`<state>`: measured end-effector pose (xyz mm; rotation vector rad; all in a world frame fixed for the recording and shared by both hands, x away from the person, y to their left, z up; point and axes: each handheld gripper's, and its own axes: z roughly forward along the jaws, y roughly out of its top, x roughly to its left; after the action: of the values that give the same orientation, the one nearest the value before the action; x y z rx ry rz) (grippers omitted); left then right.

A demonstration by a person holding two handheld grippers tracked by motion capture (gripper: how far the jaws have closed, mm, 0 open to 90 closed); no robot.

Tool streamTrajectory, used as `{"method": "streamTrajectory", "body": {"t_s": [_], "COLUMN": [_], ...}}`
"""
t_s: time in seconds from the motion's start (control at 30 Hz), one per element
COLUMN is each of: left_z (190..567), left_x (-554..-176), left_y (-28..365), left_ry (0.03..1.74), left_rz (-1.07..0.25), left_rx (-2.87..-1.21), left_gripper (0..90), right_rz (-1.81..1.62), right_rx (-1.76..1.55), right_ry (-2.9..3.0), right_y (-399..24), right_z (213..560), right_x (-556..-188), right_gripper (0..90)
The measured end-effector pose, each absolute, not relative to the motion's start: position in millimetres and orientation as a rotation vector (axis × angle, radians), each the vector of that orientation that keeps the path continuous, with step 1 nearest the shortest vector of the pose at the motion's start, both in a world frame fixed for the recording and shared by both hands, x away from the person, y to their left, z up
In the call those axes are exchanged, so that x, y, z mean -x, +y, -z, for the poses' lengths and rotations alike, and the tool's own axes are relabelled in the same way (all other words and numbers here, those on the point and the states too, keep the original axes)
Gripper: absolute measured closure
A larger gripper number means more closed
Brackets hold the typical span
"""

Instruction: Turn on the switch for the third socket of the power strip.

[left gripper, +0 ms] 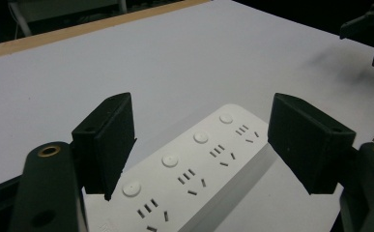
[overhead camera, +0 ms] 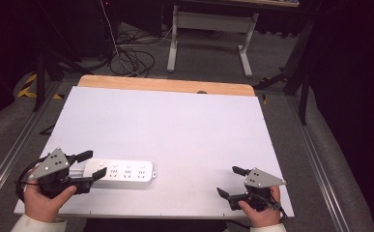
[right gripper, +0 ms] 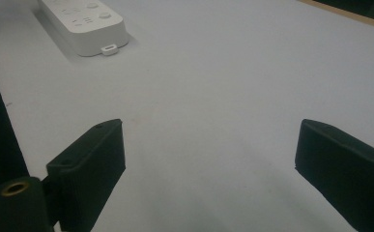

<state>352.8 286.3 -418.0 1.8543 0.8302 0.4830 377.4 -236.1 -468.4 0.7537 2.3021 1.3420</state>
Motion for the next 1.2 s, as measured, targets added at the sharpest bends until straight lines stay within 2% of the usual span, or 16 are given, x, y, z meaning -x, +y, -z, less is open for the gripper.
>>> {"method": "streamTrajectory", "body": {"t_s": [0.8,1.2], "left_z": [413.4,413.1], "left_x": [-374.1,-385.7], "left_y": [257.7,242.6], "left_ry": [0.796,0.798], "left_rz": [-0.426,-0.388], "left_rx": [-1.892,-1.907], "left_gripper": [25.4,28.8], "right_rz": [-1.349,-1.359], "right_rx": [-0.751,-0.748], "right_ry": [2.3,2.301], "right_y": [-236.5,-236.5], "right_z": [468.1,467.9], "right_x": [-377.0,-377.0], "right_gripper": [11.1,11.1]}}
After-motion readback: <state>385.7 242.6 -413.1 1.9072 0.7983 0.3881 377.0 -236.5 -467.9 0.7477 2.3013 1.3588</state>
